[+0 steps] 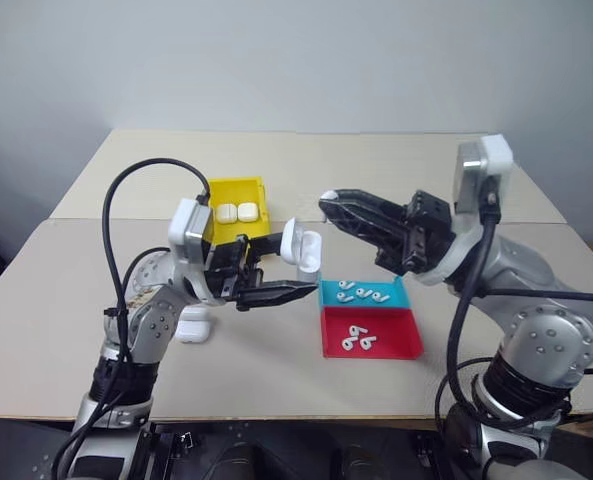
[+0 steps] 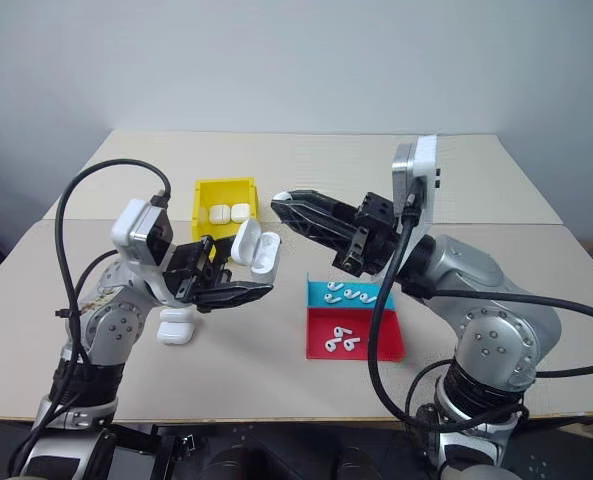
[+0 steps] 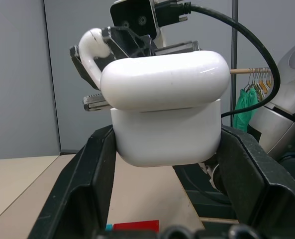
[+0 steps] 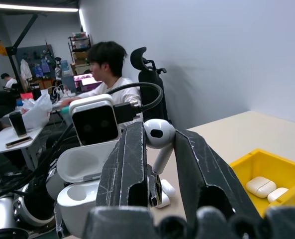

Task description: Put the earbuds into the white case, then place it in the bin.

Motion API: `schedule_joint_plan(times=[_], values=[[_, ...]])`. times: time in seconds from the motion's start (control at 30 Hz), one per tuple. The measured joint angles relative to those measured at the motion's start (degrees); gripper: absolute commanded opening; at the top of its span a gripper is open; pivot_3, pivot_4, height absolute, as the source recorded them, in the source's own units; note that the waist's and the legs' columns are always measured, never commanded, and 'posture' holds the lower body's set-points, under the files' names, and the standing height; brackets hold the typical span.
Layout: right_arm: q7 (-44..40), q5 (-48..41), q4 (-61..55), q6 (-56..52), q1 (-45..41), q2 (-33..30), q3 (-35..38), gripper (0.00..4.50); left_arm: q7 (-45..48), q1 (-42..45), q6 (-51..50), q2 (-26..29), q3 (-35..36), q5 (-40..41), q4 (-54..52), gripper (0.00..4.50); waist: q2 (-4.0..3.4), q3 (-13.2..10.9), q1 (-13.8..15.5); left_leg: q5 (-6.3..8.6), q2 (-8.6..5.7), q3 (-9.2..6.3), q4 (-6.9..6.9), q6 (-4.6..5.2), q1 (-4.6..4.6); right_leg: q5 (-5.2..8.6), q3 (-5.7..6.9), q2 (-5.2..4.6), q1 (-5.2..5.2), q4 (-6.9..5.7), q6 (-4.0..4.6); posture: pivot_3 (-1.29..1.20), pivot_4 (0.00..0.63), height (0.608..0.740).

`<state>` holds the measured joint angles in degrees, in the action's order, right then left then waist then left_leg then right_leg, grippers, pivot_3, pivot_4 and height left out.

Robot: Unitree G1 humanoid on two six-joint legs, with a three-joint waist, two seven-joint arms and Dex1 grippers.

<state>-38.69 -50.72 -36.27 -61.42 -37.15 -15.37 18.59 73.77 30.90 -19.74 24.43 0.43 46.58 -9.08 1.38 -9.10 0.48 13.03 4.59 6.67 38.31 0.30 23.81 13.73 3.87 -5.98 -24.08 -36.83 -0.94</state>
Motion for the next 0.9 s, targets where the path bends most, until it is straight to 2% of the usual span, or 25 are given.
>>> schedule_joint_plan(times=[0.27, 0.77, 0.9], values=[[0.42, -3.53, 0.21, 3.53, 1.76, -5.58, -4.34, 0.62, 0.1, -0.19, 0.09, -0.11, 0.1, -0.67, 0.04, 2.77, 0.0, 0.0, -0.12, 0.01, 0.01, -0.02, -0.01, 0.01, 0.0, 0.0, 0.0, 0.0, 0.0, 0.01, 0.0, 0.0, 0.15, 0.74], [2.74, -2.36, 0.83, 10.63, 2.68, -9.16, -10.98, 0.62, 0.05, -0.19, 0.09, -0.26, 0.26, -0.76, 0.04, 2.77, 0.0, 0.0, -0.05, 0.01, 0.01, -0.02, -0.01, 0.02, 0.0, 0.0, 0.0, 0.0, 0.0, 0.04, 0.0, 0.0, 0.15, 0.74], [1.61, -1.52, 0.76, 12.99, 3.38, -11.48, -11.85, 1.95, -0.05, -0.19, 0.09, -0.58, 0.38, -0.78, 0.05, 2.77, 0.0, 0.0, 0.01, 0.01, 0.01, -0.02, -0.01, 0.02, 0.0, 0.0, 0.01, 0.0, 0.01, 0.05, -0.01, 0.0, 0.15, 0.74]])
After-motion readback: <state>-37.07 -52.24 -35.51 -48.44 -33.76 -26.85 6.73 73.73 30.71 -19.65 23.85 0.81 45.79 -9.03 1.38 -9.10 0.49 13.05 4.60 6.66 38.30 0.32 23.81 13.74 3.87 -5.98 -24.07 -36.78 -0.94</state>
